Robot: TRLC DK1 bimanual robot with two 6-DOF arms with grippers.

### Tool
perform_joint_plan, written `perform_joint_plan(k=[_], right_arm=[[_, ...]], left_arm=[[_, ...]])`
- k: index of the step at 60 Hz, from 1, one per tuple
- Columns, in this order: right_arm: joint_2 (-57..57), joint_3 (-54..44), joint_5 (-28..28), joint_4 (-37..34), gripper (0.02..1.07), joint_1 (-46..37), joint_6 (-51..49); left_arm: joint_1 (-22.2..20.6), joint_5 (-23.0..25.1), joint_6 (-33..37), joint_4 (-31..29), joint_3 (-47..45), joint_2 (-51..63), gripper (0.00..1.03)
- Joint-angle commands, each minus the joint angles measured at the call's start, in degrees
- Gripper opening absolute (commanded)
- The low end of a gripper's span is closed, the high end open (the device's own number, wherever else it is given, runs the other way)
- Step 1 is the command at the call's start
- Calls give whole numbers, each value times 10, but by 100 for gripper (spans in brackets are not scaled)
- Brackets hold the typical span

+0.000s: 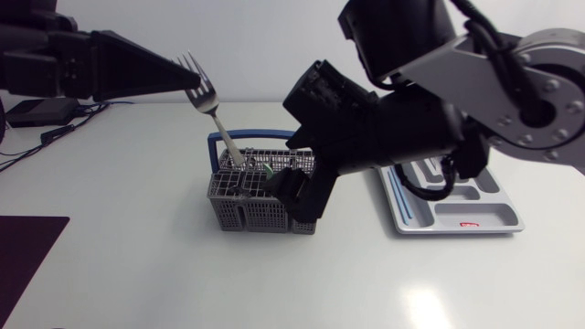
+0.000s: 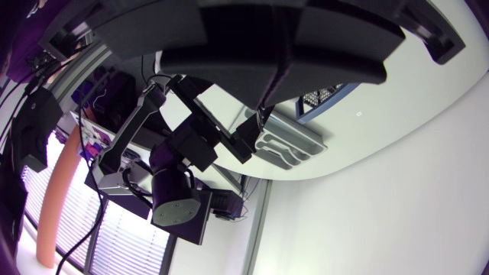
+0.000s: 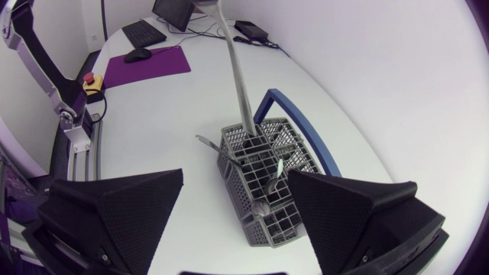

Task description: Unload the cutlery basket into the drawer organizer.

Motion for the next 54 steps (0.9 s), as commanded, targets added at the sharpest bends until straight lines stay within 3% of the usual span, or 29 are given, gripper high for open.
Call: perform_joint_plan(k=[1, 20, 34, 40, 54], right_arm=[[-22, -23, -13, -4, 101, -6, -19], [-106, -83, -43, -5, 100, -7, -47], [-151, -130, -55, 14, 87, -14, -57], [-157, -147, -57, 30, 86, -14, -58], [-172, -163, -64, 62, 51, -13, -61]], left_arm=[[-17, 20, 39, -36, 43, 29, 17], [-92, 63, 93, -108, 100, 100, 17], [-131, 80, 139, -164, 136, 135, 17], [-144, 80, 140, -173, 145, 145, 17], [-164, 78, 139, -187, 162, 164, 17]])
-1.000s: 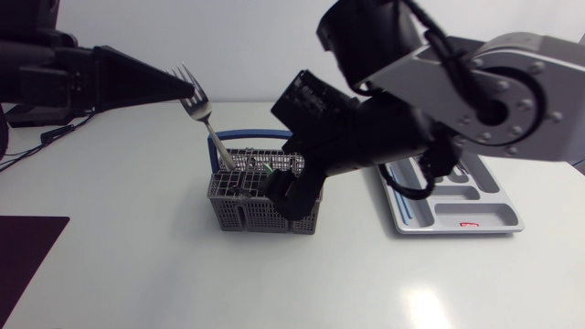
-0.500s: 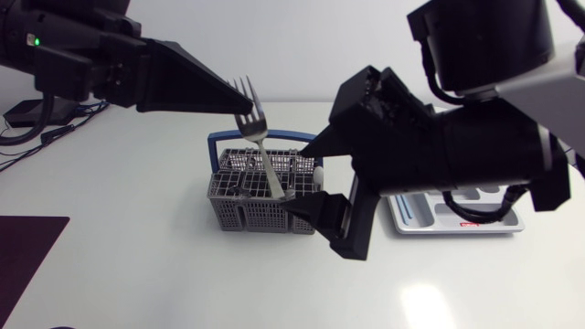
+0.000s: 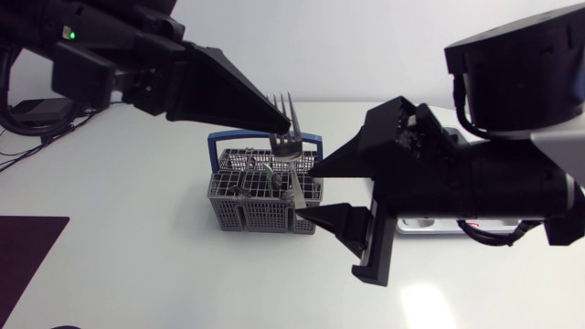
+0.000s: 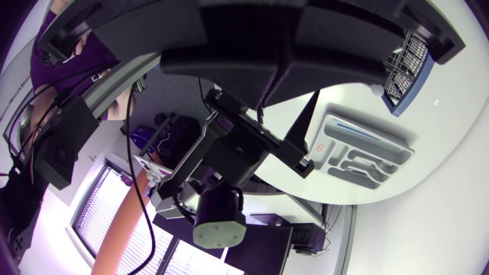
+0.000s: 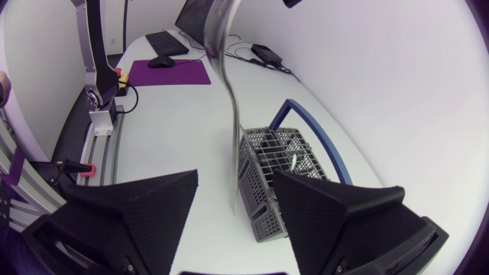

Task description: Unload the cutlery basket into the drawer organizer.

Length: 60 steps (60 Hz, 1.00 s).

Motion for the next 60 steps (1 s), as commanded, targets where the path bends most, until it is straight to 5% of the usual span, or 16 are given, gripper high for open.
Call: perform_joint_plan(k=[1, 14, 46, 49, 57, 60], right_arm=[[-10, -14, -5, 11, 49, -2, -12], [-10, -19, -12, 17, 24, 0, -17], [7, -18, -17, 1, 8, 2, -14], [10, -17, -17, -5, 8, 1, -13], [11, -17, -15, -20, 8, -3, -12], [10, -18, -15, -23, 8, -9, -11]], left_arm=[[-8, 9, 10, -9, 23, 12, 17], [-16, 8, 8, -18, 43, 23, 17], [-13, 0, 12, -18, 47, 27, 18], [-11, -4, 12, -18, 49, 27, 25], [-7, -15, 0, -9, 59, 33, 69], [-6, -16, -3, -8, 61, 36, 74]])
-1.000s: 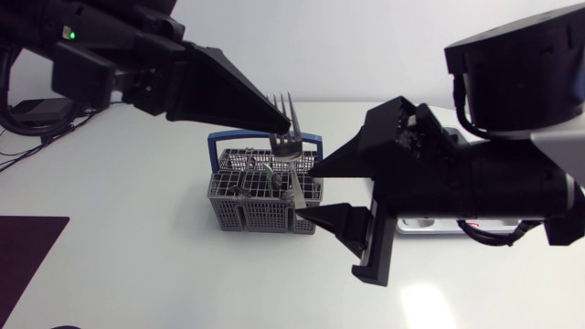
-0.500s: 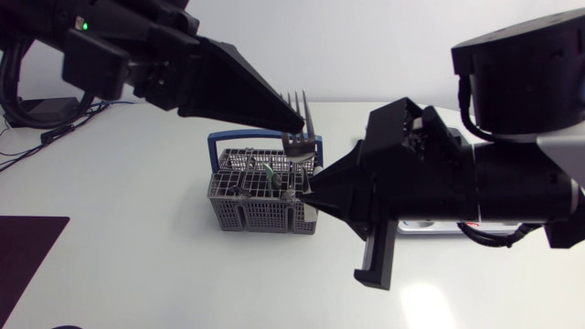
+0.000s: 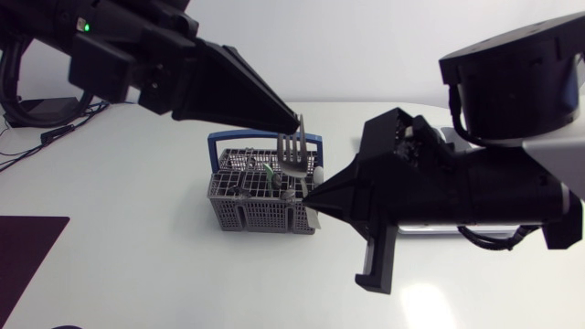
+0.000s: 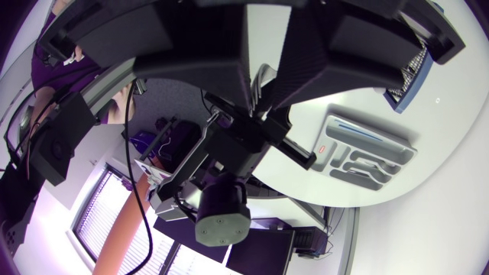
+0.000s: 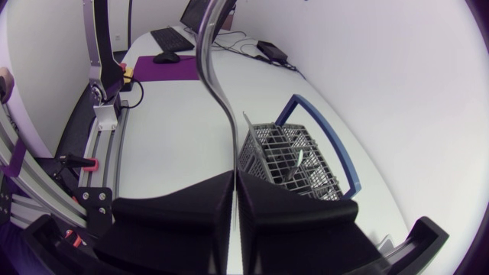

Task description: Unload the cutlery basket into the drawer organizer.

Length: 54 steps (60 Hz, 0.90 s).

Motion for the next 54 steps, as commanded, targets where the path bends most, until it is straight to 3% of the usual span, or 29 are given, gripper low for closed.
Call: perform_joint_plan(k=[1, 7, 15, 24, 31, 43, 54], right_arm=[[8, -10, -2, -12, 8, -9, -4], [6, -10, 4, -22, 8, -20, -2], [5, -17, 39, -29, 8, -43, -2], [18, -23, 81, -29, 8, -122, -6], [49, -11, 116, -24, 8, -198, -5], [167, 58, 211, -25, 8, -309, 34], [280, 147, 289, -33, 8, -345, 79]], left_arm=[[8, -1, -8, 9, 28, 15, 75], [16, -5, -22, 21, 29, 17, 91], [26, -42, -62, 62, 17, 9, 95], [25, -145, -120, 149, -33, -14, 95], [24, -223, -132, 180, -60, -20, 95], [33, -269, -142, 205, -100, -29, 95], [47, -295, -145, 213, -125, -47, 95]])
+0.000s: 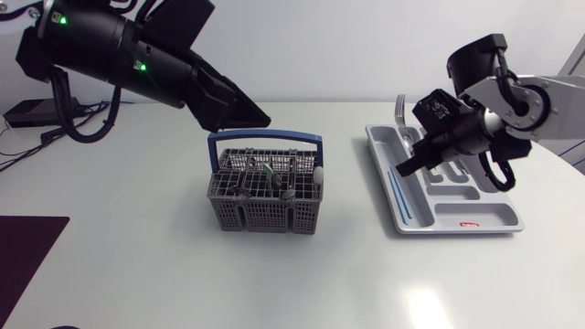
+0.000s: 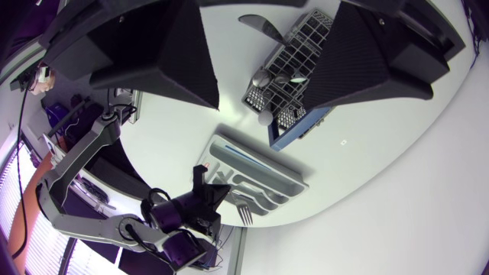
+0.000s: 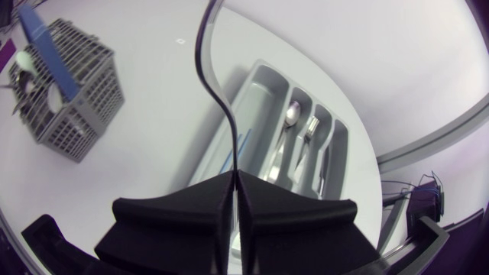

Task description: Unload the cutlery basket into the drawer organizer.

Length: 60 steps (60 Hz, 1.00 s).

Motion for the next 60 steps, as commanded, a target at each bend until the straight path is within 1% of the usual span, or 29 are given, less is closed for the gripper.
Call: perform_joint_plan(k=[1, 8, 20, 25, 40, 60], right_arm=[[51, 53, 35, -4, 8, -10, 37], [122, 120, 86, -16, 8, -26, 71], [242, 227, 118, -39, 8, -74, 103], [278, 254, 122, -41, 8, -91, 106], [376, 336, 141, -49, 8, -142, 107], [466, 411, 157, -56, 8, -164, 108]], left_arm=[[11, -10, -16, 9, -19, -25, 95], [24, -18, -16, 12, -38, -43, 95], [53, -26, -13, 23, -70, -73, 95], [61, -26, -12, 25, -84, -83, 95], [64, -26, -9, 33, -109, -109, 95], [72, -26, -8, 35, -132, -137, 95]])
